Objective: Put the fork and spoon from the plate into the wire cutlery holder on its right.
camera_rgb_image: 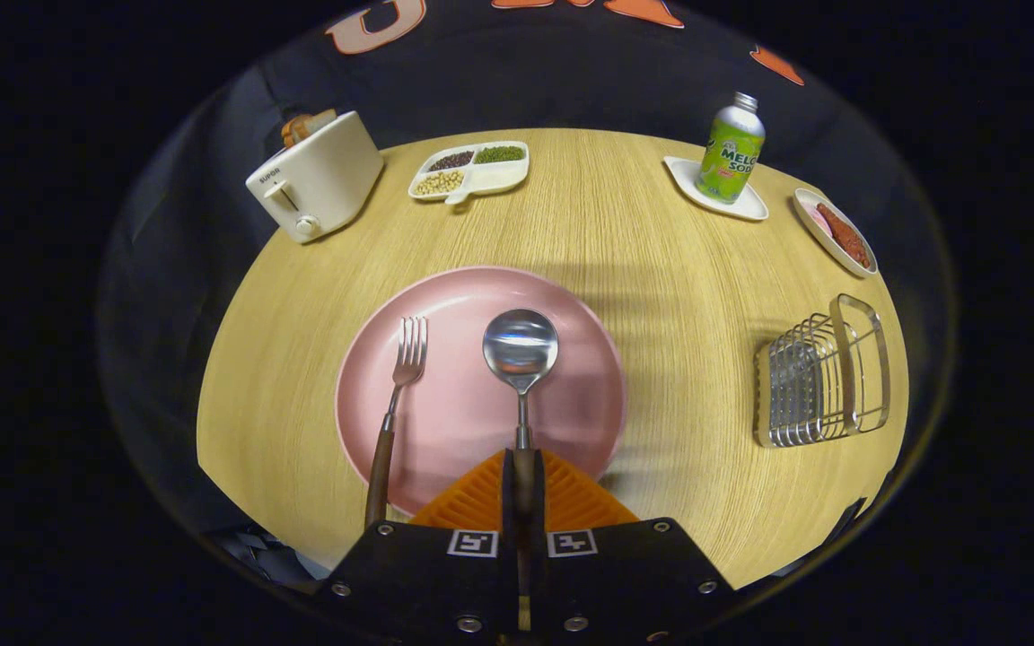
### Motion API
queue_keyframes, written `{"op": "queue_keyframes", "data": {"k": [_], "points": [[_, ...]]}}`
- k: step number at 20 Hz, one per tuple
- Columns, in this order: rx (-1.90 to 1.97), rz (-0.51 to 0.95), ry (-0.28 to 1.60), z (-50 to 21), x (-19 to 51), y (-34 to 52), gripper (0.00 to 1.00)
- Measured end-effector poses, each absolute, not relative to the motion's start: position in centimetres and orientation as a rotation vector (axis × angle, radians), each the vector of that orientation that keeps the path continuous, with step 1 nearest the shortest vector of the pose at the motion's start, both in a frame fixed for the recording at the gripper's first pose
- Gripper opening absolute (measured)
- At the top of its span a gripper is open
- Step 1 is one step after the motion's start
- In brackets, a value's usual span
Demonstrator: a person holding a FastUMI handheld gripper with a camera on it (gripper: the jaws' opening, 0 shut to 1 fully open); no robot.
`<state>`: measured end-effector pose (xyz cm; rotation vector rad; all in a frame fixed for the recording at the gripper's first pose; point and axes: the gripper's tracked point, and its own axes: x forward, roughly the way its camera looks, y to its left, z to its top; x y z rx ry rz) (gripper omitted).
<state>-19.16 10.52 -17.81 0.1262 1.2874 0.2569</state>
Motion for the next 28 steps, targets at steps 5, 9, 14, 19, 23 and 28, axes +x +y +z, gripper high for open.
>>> {"op": "queue_keyframes", "data": {"k": [5,9,14,19,23,28], "points": [[0.174,0.250,1.210,-14.9,-18.1,8.1,0.06],[0.181,0.202,1.159,-13.0,-17.7,3.9,0.06],[0.158,0.122,1.103,-10.2,-17.0,-2.7,0.06],[0.125,0.068,1.113,-9.1,-16.8,-8.2,0.06],[0.089,0.049,1.163,-9.6,-17.4,-11.1,0.06],[0.049,0.084,1.248,-10.8,-18.5,-11.8,0.06]]}}
